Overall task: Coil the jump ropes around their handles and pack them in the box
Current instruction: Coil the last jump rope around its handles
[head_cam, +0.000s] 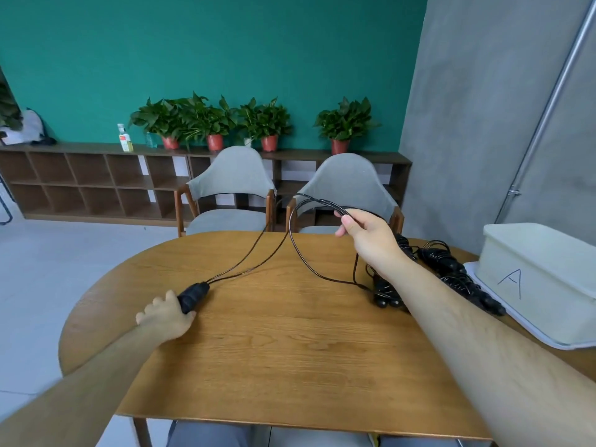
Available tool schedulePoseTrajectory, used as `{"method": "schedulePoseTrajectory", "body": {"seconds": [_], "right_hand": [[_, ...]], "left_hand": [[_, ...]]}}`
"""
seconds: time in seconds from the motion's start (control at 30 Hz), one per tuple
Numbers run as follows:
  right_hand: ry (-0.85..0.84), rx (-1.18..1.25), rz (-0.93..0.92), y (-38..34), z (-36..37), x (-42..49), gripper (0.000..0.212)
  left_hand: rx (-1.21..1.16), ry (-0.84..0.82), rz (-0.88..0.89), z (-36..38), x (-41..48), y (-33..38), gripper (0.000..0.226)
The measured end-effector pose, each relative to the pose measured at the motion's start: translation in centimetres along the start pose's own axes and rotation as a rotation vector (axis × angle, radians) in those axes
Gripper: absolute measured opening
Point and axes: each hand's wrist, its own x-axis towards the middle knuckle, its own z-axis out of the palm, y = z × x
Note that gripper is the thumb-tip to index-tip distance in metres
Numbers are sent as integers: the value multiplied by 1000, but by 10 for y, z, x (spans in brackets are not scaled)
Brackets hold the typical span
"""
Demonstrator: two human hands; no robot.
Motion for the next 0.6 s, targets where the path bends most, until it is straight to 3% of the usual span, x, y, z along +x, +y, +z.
{"method": "schedulePoseTrajectory", "body": {"seconds": [0.07, 0.13, 0.23, 0.3, 0.4, 0.47, 0.6], "right_hand": [[-13, 8, -18, -2, -2, -1, 36], [-29, 38, -29, -4, -2, -1, 30], [-50, 90, -47, -9, -2, -1, 22], [-80, 105, -65, -14, -5, -1, 21], [-103, 87, -101, -21, -9, 0, 21], [-75, 51, -114, -25, -16, 1, 22], [-79, -84, -82, -24, -41, 4, 14]], "left_hand": [[5, -62, -24, -12, -6, 13, 65], [-117, 35, 64, -33, -12, 35, 76], [-556, 329, 455, -82, -28, 84, 70], [-711, 333, 699, -121, -45, 119, 70], [-597, 119, 927, -160, -58, 155, 60], [-470, 8, 951, -173, -60, 166, 28], [-404, 58, 957, -185, -67, 179, 27]]}}
